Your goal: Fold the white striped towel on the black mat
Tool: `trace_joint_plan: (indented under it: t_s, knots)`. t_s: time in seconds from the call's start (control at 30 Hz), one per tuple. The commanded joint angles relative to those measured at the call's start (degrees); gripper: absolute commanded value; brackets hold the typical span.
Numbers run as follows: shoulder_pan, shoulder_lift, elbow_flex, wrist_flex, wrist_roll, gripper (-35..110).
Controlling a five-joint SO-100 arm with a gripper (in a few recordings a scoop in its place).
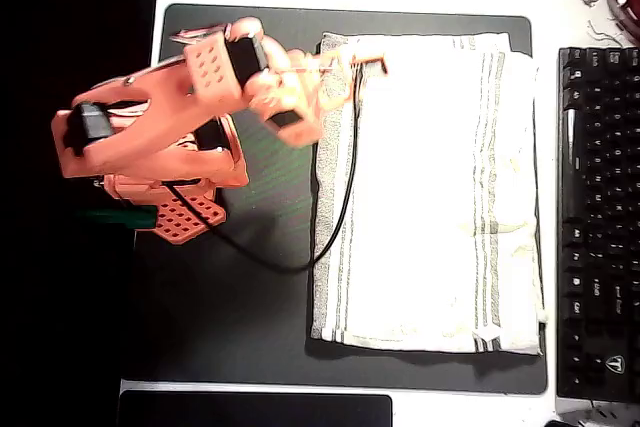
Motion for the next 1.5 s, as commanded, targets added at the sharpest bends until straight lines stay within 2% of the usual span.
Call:
trace_joint_plan:
  t_s: [0.0, 0.3, 0.83, 1.1, 1.47]
  knots:
    - [-4.7, -4.9, -7.4, 1.0, 0.7, 0]
    - [-12.0, -23.6, -24.4, 1.1, 7.7, 0]
    - [-17.0, -56.4, -54.1, 1.1, 16.5, 0]
    - [-16.1, -66.7, -60.6, 0.4, 19.2, 1]
    - [-14.8, -76.9, -68.6, 1.3, 23.1, 9]
